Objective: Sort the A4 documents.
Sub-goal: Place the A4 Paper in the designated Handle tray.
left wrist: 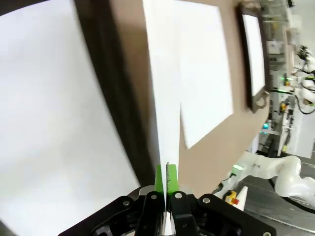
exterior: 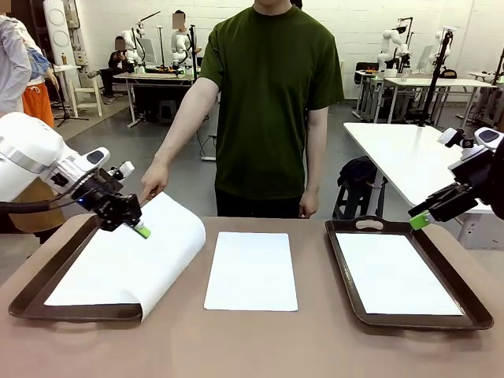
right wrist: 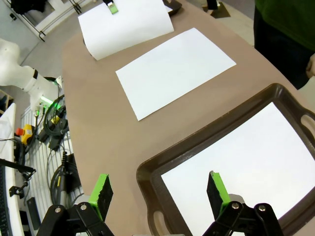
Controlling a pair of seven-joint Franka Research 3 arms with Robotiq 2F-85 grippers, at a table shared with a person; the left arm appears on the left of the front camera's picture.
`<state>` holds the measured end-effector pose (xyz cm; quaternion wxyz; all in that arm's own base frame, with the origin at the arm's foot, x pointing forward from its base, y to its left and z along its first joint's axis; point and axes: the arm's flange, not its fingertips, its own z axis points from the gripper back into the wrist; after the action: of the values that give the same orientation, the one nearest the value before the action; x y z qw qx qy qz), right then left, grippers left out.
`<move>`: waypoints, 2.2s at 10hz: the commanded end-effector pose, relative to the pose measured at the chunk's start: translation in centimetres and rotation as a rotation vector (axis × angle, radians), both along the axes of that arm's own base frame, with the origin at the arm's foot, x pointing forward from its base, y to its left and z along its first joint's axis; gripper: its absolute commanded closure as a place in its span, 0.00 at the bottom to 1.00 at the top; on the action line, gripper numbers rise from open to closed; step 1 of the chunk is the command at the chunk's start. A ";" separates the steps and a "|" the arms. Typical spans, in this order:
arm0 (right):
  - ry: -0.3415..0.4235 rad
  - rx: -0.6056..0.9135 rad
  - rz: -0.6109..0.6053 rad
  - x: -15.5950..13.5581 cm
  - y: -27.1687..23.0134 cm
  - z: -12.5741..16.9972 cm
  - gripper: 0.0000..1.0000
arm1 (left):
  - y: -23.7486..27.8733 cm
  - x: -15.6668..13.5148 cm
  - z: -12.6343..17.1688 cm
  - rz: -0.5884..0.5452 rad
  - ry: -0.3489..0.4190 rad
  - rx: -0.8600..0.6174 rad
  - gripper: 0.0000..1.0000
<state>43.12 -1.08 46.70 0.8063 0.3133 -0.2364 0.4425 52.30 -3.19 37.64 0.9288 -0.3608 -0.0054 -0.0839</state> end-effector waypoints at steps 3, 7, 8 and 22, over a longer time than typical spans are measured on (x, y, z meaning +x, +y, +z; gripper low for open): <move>-0.005 -0.005 0.008 -0.1 0.1 -0.2 0.00 | 3.5 -0.8 0.2 0.112 0.010 0.208 0.99; -0.005 -0.005 0.008 -0.1 0.1 -0.2 0.00 | 4.5 -1.2 -1.6 0.179 -0.001 0.344 0.99; -0.005 -0.005 0.008 -0.1 0.1 -0.2 0.00 | 4.8 -1.1 -2.1 0.209 -0.021 0.353 0.99; -0.005 -0.005 0.008 -0.1 0.1 -0.2 0.00 | 5.6 -0.6 -3.4 0.245 -0.094 0.560 0.22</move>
<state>43.12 -1.08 46.70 0.8063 0.3133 -0.2364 0.4425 51.99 2.50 34.05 0.9906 -0.1180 -0.0690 0.0038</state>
